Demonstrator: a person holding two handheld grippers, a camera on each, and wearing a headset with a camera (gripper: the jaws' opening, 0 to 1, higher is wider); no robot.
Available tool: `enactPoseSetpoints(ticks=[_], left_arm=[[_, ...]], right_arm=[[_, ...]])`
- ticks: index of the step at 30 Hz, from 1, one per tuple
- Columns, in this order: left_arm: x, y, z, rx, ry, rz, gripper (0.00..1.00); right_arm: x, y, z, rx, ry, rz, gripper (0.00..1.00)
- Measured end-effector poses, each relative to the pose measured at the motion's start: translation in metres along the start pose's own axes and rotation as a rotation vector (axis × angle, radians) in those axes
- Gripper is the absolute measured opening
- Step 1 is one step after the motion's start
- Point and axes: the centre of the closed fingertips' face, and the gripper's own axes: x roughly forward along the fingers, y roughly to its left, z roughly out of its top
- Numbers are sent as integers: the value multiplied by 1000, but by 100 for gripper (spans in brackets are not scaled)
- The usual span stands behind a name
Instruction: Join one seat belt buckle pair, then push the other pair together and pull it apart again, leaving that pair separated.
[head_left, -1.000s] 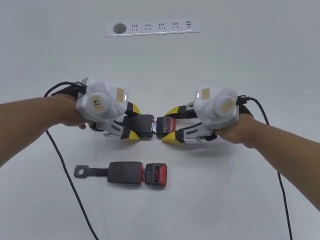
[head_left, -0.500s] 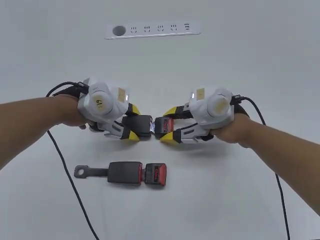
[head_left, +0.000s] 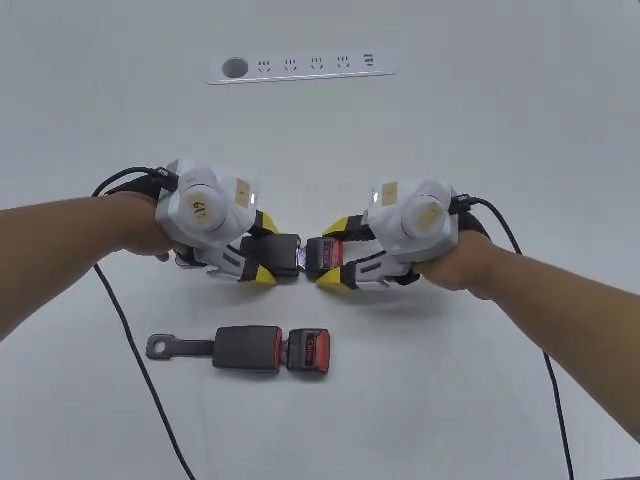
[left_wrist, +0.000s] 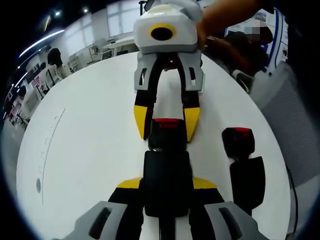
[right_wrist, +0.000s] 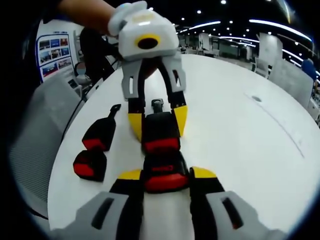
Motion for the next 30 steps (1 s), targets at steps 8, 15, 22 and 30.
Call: enactPoseSetpoints(ticks=[8,15,22,30], left_arm=[[0,-1,1,10,10,-4,36],[0,-1,0,3,11,-2,36],[1,1,-3,1,2,-2,36],[1,1,-2,-1,-1,-2,36]], right_arm=[[-1,0,-2,-1,12,-15,35],[-6,2,-6,-3,20,-23,35],[-14,1,-13,31,1,-35,35],[-32,-2,-30,32,11,-35,35]])
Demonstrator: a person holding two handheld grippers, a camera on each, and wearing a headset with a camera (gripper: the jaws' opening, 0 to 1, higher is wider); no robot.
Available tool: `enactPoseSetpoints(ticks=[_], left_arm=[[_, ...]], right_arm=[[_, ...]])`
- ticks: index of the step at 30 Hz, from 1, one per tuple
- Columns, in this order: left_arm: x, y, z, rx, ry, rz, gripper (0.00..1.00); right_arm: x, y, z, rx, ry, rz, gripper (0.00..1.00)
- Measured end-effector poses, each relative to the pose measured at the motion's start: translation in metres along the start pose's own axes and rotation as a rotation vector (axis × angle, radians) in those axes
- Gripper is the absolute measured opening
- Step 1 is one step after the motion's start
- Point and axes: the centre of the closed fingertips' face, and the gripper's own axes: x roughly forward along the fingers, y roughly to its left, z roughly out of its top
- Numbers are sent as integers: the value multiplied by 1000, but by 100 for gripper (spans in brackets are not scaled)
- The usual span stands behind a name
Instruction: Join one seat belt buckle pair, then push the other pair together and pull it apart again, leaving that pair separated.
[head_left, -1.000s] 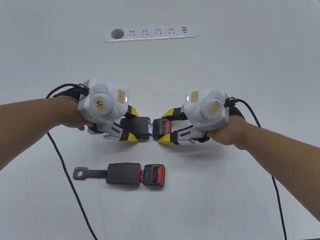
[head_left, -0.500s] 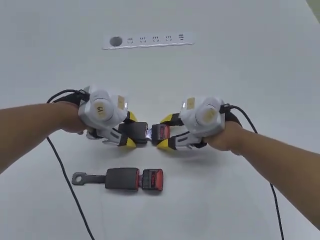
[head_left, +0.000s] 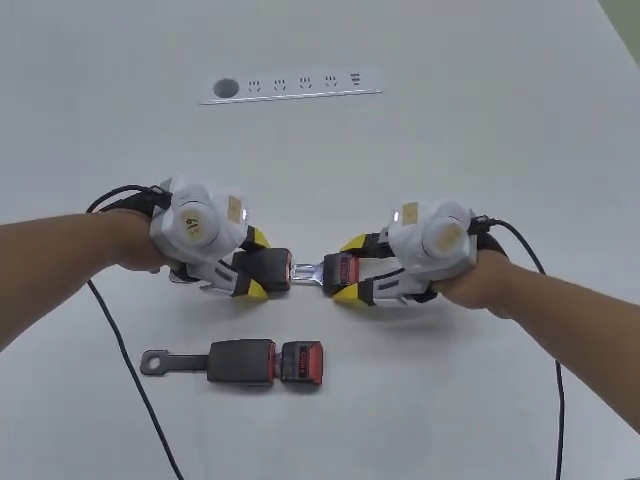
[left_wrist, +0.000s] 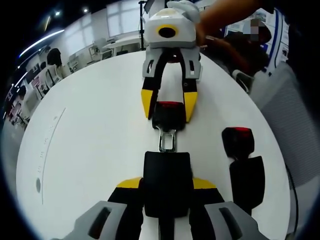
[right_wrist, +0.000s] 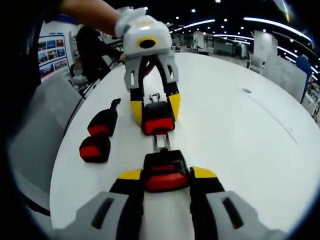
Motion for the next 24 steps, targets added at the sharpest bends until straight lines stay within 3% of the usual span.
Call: enactPoseSetpoints(ticks=[16,24], left_arm=[[-1,-3,2,-10,1,2,36],[-2,-3,2,-15,-1,5,36]], right_arm=[[-29,0,-24,-4,5,-3,35],[-48,7,-37,4,2,-9,35]])
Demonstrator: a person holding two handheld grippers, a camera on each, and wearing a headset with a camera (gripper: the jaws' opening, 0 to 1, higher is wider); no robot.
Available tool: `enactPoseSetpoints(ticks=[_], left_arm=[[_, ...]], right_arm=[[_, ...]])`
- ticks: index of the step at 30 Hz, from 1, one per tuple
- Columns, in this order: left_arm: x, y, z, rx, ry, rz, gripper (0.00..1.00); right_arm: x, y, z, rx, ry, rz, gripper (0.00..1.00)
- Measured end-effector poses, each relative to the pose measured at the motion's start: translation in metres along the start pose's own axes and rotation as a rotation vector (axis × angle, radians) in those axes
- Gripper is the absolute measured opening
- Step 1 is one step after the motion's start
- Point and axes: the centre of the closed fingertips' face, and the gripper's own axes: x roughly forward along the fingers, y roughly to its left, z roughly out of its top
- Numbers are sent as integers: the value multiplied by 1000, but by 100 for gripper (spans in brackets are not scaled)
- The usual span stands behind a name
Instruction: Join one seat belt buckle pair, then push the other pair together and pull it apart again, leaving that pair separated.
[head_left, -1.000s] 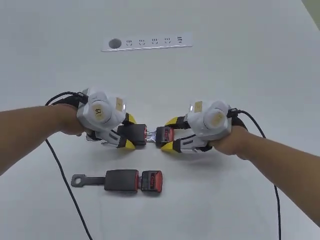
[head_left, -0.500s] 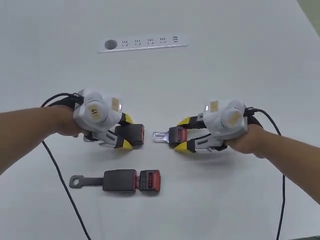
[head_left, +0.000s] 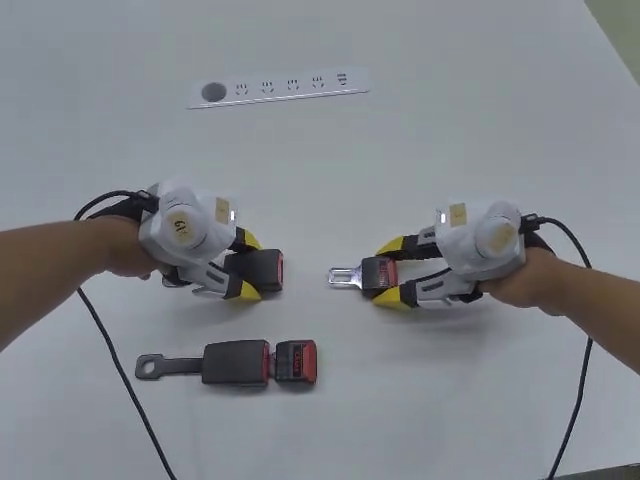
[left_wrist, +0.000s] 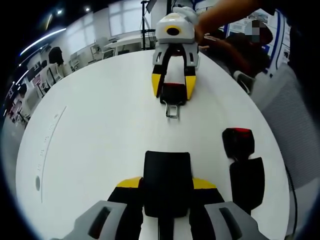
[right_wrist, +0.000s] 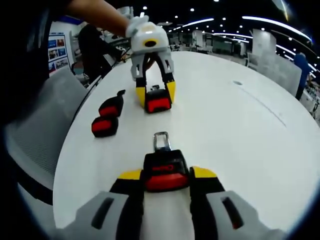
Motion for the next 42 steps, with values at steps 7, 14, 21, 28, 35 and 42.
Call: enactPoseSetpoints(ticks=[7,14,21,28,35,42], left_arm=[[0,0,0,1,2,-1,36],[0,0,0,-2,3,0,36],[0,0,0,-4,7,1,36],[0,-1,-1,-7,10,2,36],[0,0,-2,-13,9,6,36],[0,1,-5,-15,14,7,36]], right_arm=[[-14,2,-12,-1,7,-3,35],[-26,6,-19,10,16,-9,35],[-36,6,-25,22,19,-18,35],[-42,3,-35,27,22,-18,36],[-50,2,-42,37,28,-22,36],[-55,-1,-47,44,37,-30,36]])
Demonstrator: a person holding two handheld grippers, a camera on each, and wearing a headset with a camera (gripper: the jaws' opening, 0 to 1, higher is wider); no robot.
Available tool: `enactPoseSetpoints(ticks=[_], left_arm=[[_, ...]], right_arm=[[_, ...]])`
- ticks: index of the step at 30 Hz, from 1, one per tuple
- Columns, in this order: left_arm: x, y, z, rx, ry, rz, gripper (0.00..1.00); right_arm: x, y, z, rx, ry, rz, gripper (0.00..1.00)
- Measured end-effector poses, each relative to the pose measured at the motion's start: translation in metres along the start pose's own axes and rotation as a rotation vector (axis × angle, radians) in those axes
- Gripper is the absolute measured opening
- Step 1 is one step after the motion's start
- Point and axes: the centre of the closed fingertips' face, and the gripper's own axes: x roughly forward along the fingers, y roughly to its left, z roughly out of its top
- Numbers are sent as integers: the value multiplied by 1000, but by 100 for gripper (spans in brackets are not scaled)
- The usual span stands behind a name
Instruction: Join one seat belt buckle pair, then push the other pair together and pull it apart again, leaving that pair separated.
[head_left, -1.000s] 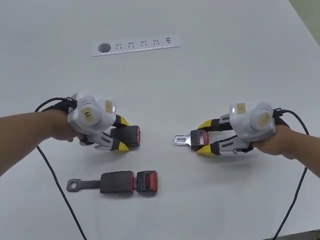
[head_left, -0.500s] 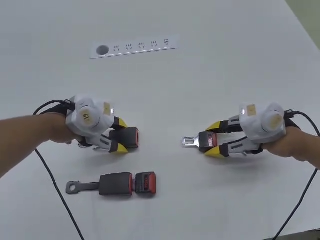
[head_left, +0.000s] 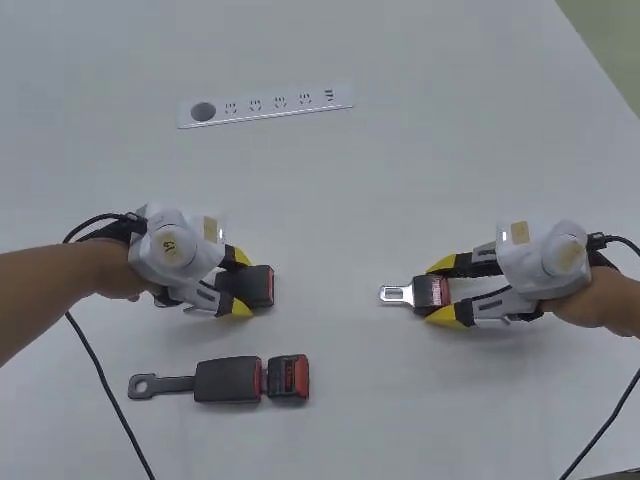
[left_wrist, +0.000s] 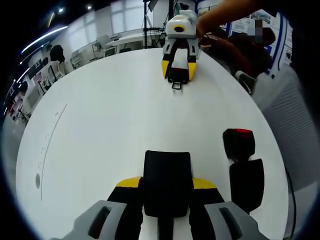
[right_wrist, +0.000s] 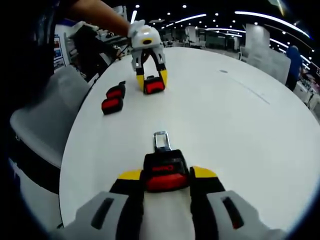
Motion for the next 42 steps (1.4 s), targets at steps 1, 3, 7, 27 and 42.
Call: enactPoseSetpoints(ticks=[1,3,7,27,42], left_arm=[[0,0,0,0,2,1,36],[0,-1,0,-3,2,2,36],[0,-1,0,-2,3,2,36],[-9,7,23,-174,-85,85,40],[-44,12,33,-370,-263,278,82]], right_arm=[[0,0,0,1,0,0,36],[0,0,-1,-2,4,-1,36],[1,-1,-2,-6,7,-3,36],[1,-9,16,71,-34,-84,44],[-5,-27,38,132,-146,-309,71]])
